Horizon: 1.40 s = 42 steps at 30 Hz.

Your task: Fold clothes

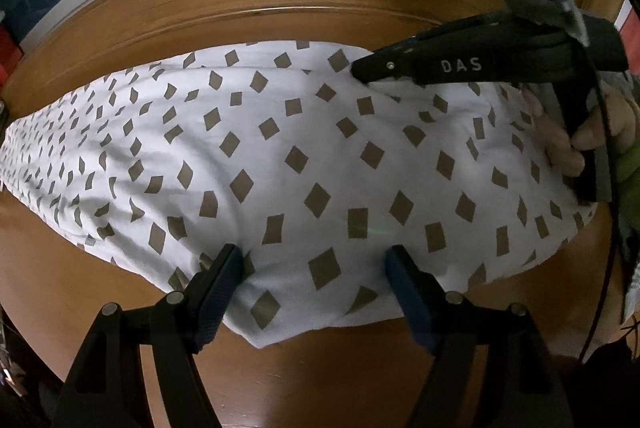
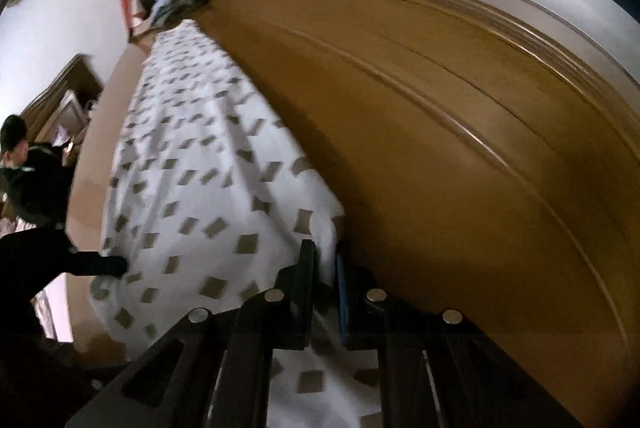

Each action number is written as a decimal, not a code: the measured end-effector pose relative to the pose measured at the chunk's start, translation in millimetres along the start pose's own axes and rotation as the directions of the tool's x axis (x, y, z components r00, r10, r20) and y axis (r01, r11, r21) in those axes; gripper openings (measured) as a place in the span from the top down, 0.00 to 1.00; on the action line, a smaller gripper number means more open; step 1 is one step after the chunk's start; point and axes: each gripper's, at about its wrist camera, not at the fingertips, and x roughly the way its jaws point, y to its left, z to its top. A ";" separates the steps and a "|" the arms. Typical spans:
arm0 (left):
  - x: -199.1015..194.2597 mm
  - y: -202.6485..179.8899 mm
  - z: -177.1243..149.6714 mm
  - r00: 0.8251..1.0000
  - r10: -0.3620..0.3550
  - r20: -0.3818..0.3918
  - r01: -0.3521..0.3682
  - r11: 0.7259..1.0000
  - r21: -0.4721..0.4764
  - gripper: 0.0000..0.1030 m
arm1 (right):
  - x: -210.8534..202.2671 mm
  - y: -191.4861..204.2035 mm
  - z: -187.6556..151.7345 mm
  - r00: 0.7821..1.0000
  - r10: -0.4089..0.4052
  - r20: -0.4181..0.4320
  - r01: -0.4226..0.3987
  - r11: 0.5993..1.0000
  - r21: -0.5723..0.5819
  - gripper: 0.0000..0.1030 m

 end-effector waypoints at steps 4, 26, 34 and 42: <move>-1.3 -2.9 -2.0 1.000 0.001 0.001 -0.001 1.000 0.000 0.28 | 1.0 -1.1 -0.3 1.000 0.002 0.012 -0.002 1.000 0.018 0.90; 9.5 13.8 22.1 0.999 -0.045 0.010 0.045 0.998 0.047 0.28 | -115.4 -53.8 -128.1 0.978 -0.191 -0.085 0.209 0.887 0.412 0.92; -6.1 63.2 23.0 0.999 -0.025 0.042 0.025 1.000 -0.003 0.30 | -177.8 -15.6 -141.3 0.970 -0.241 -0.016 0.222 0.860 0.460 0.64; -13.4 157.5 11.9 0.996 0.091 0.014 -0.088 0.985 -0.148 0.30 | -141.6 -11.6 -168.4 0.931 -0.344 -0.122 0.358 0.797 0.486 0.65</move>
